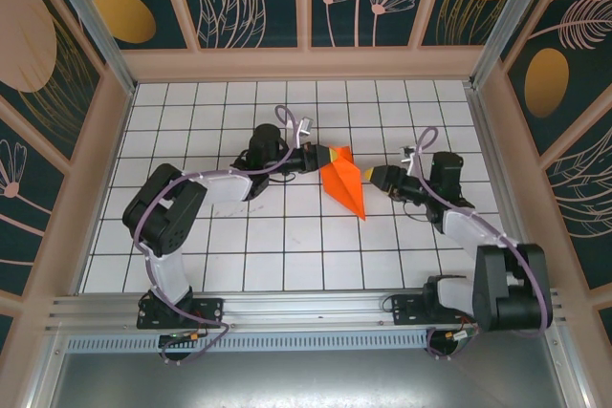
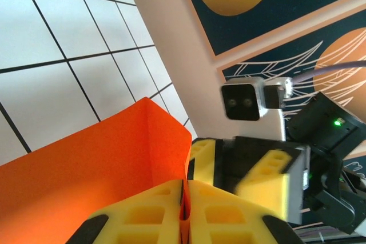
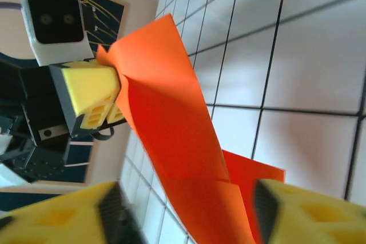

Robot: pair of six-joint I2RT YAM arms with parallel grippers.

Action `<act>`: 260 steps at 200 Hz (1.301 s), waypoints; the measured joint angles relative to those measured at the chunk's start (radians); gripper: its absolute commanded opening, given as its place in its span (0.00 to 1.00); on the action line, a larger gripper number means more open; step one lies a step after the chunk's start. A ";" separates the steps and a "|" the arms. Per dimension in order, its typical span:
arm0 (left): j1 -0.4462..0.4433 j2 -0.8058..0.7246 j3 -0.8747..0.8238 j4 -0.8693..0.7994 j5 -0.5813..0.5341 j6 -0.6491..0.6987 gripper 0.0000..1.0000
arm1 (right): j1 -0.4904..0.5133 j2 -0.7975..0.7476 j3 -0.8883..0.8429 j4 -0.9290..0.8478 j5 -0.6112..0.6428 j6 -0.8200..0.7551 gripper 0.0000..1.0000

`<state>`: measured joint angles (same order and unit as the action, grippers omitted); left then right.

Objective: Fold a paper plane with a square sheet of paper (fold left side to right side)
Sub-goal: Turn over the paper at the center of the table.

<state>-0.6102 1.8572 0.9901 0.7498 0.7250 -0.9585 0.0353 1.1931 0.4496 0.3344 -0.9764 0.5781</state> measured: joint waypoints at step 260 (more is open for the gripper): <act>0.000 -0.078 0.060 0.087 0.079 -0.180 0.12 | 0.098 0.083 -0.056 0.292 -0.147 -0.006 0.45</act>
<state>-0.6098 1.7790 1.0504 0.8371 0.8043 -1.1389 0.1337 1.2762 0.3931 0.6262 -1.1236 0.5716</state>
